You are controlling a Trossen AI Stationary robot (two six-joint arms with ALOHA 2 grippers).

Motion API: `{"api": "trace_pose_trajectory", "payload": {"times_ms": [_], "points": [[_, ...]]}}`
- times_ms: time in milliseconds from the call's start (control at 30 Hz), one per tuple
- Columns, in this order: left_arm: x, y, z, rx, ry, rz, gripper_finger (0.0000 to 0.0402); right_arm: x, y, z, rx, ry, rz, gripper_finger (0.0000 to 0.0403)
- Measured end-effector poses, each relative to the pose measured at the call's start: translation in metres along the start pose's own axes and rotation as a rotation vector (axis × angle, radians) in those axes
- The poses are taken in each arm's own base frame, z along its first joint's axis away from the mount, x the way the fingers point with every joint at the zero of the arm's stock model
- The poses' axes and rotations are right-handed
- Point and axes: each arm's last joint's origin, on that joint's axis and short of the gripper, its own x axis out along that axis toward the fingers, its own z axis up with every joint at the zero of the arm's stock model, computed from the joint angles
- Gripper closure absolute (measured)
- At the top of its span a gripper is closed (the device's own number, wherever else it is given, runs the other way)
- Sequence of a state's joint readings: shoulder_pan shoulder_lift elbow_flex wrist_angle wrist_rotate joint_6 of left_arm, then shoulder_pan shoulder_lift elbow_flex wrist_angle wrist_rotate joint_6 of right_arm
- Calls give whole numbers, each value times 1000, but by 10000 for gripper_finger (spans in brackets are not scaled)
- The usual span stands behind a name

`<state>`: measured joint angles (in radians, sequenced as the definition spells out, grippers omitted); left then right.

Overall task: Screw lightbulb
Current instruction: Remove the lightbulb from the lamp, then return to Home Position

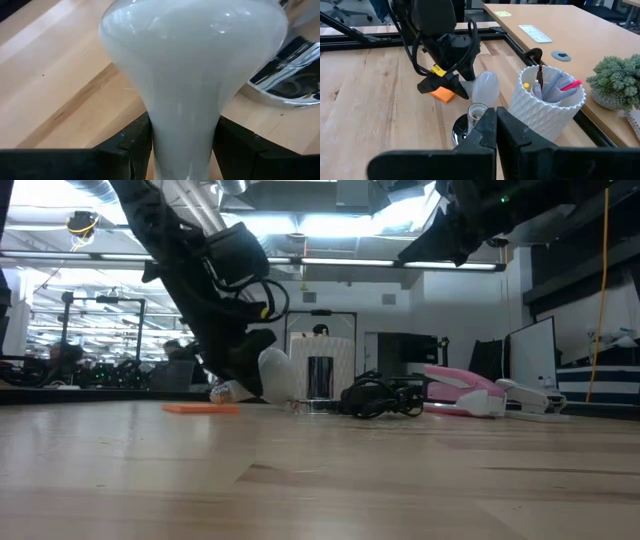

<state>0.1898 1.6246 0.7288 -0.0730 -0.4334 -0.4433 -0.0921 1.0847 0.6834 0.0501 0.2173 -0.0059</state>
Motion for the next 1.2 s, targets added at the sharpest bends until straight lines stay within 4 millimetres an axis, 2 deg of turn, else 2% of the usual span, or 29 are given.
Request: {"api": "trace_pose_trajectory", "payload": {"times_ms": [133, 300, 533, 867, 1200], "points": [[5, -2, -2, 35, 6, 7, 219, 0, 0, 0, 0, 0, 0, 400], [11, -2, -9, 41, 41, 17, 179, 0, 0, 0, 0, 0, 0, 400], [7, -2, -5, 41, 26, 7, 144, 0, 0, 0, 0, 0, 1, 400], [-25, 4, 17, -22, -92, -46, 150, 0, 0, 0, 0, 0, 1, 400], [-76, 20, 35, -80, -226, -112, 150, 0, 0, 0, 0, 0, 2, 400]]}}
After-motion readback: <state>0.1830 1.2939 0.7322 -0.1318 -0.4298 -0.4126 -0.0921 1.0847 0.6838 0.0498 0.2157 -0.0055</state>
